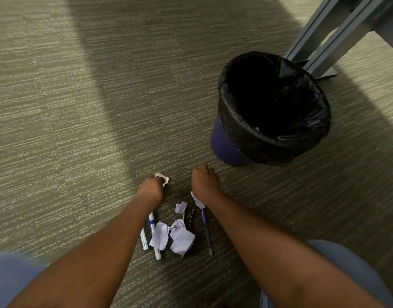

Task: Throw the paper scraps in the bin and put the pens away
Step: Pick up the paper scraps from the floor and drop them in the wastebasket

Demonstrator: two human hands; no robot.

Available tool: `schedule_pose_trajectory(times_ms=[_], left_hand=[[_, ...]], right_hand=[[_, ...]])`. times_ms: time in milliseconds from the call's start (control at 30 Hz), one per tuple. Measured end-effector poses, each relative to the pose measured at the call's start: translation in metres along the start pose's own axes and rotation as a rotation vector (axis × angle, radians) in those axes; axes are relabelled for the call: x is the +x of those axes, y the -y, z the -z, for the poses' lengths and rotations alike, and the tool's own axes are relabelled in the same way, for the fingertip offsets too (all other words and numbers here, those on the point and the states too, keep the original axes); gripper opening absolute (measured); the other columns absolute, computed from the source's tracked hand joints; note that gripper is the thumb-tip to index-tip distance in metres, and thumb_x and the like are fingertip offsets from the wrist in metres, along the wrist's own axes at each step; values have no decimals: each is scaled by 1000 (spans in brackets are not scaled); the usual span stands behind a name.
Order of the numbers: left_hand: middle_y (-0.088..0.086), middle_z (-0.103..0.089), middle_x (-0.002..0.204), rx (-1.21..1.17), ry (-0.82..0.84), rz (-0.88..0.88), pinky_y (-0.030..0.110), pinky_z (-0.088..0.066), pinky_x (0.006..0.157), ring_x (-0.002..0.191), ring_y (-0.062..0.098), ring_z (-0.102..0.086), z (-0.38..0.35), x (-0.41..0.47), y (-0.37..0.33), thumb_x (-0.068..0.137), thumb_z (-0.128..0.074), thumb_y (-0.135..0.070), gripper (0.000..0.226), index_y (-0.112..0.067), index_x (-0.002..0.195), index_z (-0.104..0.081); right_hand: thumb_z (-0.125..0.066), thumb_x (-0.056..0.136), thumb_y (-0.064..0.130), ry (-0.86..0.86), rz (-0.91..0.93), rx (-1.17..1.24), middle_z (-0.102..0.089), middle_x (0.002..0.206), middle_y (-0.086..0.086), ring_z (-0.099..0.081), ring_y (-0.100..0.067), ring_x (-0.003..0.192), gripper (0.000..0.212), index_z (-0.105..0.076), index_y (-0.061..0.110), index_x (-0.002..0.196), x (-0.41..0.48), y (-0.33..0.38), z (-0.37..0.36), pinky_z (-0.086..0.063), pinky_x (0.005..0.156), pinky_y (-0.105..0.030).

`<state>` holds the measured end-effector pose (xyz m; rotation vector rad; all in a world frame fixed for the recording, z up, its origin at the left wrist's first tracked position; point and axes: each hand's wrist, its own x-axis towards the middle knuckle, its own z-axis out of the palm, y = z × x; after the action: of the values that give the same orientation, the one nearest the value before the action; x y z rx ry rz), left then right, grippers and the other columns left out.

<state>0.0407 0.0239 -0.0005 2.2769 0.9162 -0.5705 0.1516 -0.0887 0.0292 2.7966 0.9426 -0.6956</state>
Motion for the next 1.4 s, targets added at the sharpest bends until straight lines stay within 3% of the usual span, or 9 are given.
schedule_pose_trajectory(times_ms=[300, 433, 533, 633, 767, 1033, 1200, 1400], left_hand=[[17, -44, 132, 106, 8, -13, 41, -46, 99, 115, 36, -54, -19, 4, 7, 90, -50, -12, 45, -21, 134, -50], [16, -40, 131, 147, -11, -14, 44, -48, 95, 114, 37, -52, -24, 4, 8, 90, -50, -9, 48, -23, 135, -46], [17, -39, 132, 131, -44, -17, 46, -48, 94, 115, 37, -50, -29, 4, 11, 89, -50, -7, 52, -24, 138, -43], [17, -38, 130, 104, -66, -23, 46, -48, 93, 113, 37, -51, -32, 5, 14, 89, -51, -6, 54, -24, 139, -41], [18, -36, 128, 65, -75, -29, 47, -48, 93, 110, 39, -53, -36, 8, 16, 87, -54, -4, 55, -22, 137, -42], [18, -29, 130, 7, -102, 26, 46, -50, 92, 106, 40, -54, -40, 13, 19, 79, -65, 3, 60, -24, 130, -48], [19, -40, 126, -15, -77, 0, 43, -49, 91, 109, 40, -53, -40, 17, 22, 80, -66, 0, 55, -21, 129, -52], [22, -53, 121, -40, -67, 13, 39, -50, 87, 108, 39, -58, -37, 20, 22, 77, -67, -1, 42, -11, 117, -60]], right_hand=[[-54, 91, 16, 100, -45, 45, -38, 141, -14, -39, -34, 126, 40, -49, 19, 131, -3, -4, -40, -38, 101, -44], [-59, 91, 31, 153, -58, 59, -30, 147, -14, -34, -34, 132, 50, -43, 21, 137, -4, -2, -50, -34, 106, -46], [-64, 86, 44, 200, -51, 64, -18, 154, -17, -23, -37, 139, 69, -33, 21, 143, -7, 1, -59, -30, 112, -49], [-65, 82, 53, 189, 8, -52, -17, 154, -21, -21, -38, 141, 78, -30, 19, 143, -11, 5, -70, -27, 113, -48], [-64, 85, 45, 147, 52, -68, -23, 151, -20, -28, -36, 137, 67, -35, 19, 140, -18, 13, -83, -32, 110, -46], [-68, 86, 23, 78, -56, 144, -23, 144, -19, -43, -31, 121, 47, -48, 18, 128, -21, 24, -91, -45, 100, -42], [-64, 89, 14, 87, -60, 172, -34, 138, -18, -49, -31, 116, 39, -51, 14, 126, -22, 28, -90, -47, 97, -43], [-45, 96, 6, 91, 26, 226, -49, 132, -16, -54, -31, 118, 29, -52, 7, 124, -25, 32, -81, -43, 98, -41]])
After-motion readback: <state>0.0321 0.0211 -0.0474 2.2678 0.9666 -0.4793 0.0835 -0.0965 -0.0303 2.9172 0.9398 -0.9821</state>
